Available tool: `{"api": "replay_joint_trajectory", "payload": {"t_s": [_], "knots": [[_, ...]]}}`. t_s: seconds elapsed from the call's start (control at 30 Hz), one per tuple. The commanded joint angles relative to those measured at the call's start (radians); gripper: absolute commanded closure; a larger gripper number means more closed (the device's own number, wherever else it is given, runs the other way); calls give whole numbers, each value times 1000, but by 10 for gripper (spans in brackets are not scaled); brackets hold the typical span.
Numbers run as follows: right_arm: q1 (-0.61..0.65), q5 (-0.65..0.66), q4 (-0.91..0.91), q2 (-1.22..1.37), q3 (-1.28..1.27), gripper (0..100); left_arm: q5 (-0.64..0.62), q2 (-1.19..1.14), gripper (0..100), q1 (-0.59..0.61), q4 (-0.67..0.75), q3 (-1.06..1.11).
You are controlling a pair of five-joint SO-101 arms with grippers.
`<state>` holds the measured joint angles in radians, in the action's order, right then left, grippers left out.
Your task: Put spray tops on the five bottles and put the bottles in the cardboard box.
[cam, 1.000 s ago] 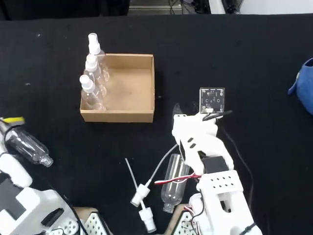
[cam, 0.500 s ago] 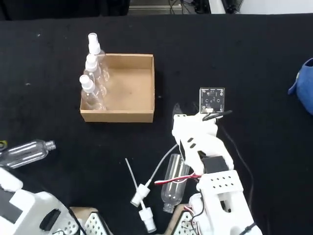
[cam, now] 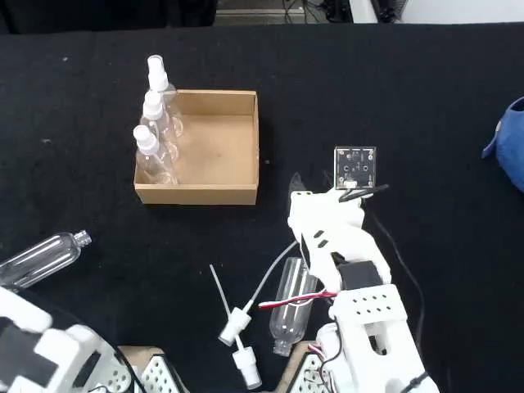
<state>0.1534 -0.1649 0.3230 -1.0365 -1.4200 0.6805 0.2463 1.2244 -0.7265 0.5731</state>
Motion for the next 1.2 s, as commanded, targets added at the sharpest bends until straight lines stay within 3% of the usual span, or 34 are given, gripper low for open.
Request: {"api": "replay_joint_trajectory", "payload": {"t_s": [0.0,0.23,0.33,0.7,1.03,1.17], "knots": [[14,-6,-31,-19,7,836,98,152,700,-73,-170,-87],[14,-6,-31,-19,7,836,488,206,700,-242,-414,-73],[14,-6,-31,-19,7,836,597,201,700,-309,-485,-71],[14,-6,-31,-19,1,836,637,144,697,-513,-482,-84],[14,-6,-31,-19,4,836,703,-155,697,-509,-416,-236],[14,-6,-31,-19,2,836,807,-241,698,-493,-420,-266]]}}
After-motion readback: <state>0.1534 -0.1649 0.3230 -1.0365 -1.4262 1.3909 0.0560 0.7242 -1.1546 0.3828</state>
